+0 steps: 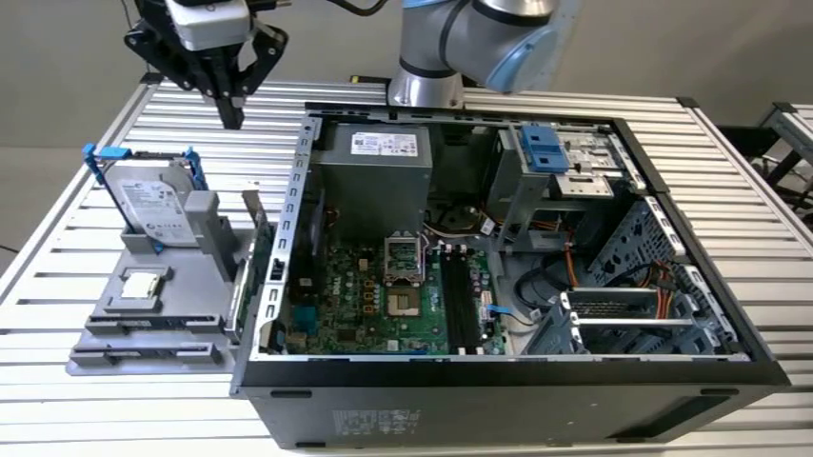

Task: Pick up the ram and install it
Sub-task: 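Reach for the ram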

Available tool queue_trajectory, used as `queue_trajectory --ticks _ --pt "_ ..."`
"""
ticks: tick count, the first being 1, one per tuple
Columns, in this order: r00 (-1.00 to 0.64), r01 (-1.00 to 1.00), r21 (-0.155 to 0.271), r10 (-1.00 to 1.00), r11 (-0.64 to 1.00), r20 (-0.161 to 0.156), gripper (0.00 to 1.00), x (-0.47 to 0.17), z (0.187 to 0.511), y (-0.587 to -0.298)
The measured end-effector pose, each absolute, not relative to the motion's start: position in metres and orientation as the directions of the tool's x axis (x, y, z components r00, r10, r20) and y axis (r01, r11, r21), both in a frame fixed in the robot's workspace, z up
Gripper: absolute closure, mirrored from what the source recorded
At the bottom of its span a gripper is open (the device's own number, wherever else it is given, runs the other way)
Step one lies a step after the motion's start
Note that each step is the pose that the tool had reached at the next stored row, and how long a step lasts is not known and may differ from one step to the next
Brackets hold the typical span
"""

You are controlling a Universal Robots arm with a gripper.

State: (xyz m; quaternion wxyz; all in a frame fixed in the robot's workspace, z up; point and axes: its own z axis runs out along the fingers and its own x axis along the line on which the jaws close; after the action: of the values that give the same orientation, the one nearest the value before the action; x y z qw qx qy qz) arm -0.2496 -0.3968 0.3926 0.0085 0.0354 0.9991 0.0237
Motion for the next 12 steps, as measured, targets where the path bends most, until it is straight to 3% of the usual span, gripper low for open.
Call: queue_trajectory --ticks 12 --pt "-0.997 0.07 0.048 0.071 0.996 -0.015 1.0 -0.273 0.393 -0.396"
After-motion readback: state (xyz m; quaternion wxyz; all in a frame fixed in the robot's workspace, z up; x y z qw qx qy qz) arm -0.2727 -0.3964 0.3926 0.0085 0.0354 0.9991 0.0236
